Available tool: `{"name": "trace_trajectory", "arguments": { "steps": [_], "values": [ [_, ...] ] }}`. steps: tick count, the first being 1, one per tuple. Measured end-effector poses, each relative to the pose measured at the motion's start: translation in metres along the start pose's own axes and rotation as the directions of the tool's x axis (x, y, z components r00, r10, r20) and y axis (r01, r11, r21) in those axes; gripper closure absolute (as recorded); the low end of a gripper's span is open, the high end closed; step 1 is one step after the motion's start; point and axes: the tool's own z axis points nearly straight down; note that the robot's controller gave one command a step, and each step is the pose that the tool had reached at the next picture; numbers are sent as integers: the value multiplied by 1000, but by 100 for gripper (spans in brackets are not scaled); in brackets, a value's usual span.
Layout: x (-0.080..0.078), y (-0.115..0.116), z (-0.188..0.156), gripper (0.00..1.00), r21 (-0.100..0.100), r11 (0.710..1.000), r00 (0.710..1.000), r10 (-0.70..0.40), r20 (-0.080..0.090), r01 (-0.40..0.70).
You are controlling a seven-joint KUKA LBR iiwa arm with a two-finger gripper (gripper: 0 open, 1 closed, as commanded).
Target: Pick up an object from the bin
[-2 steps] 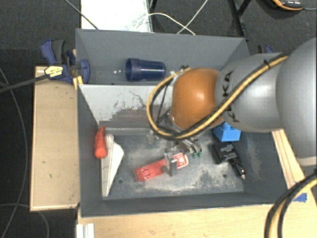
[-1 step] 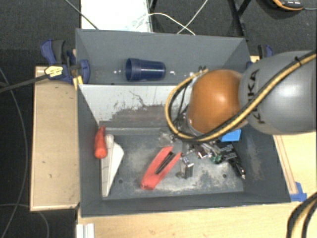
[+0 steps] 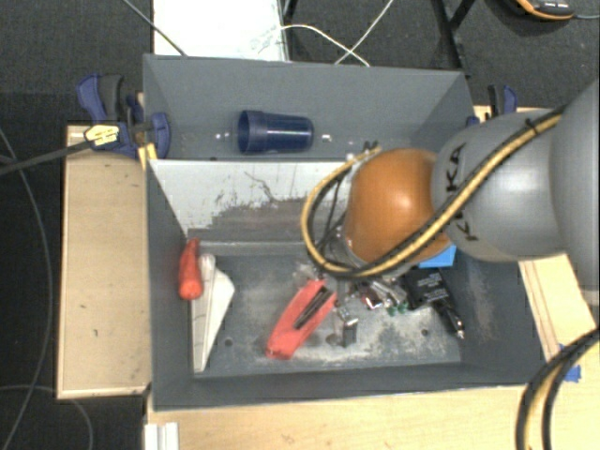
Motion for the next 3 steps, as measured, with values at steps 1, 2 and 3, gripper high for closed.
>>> {"name": "trace_trajectory", "arguments": {
  "steps": [1,2,3],
  "values": [
    [-13,11,30,0,4,998,998,-67,11,67],
    [-11,11,30,100,2,994,994,-113,8,113],
    [-10,11,30,100,2,993,993,-120,7,120]
  ]
}}
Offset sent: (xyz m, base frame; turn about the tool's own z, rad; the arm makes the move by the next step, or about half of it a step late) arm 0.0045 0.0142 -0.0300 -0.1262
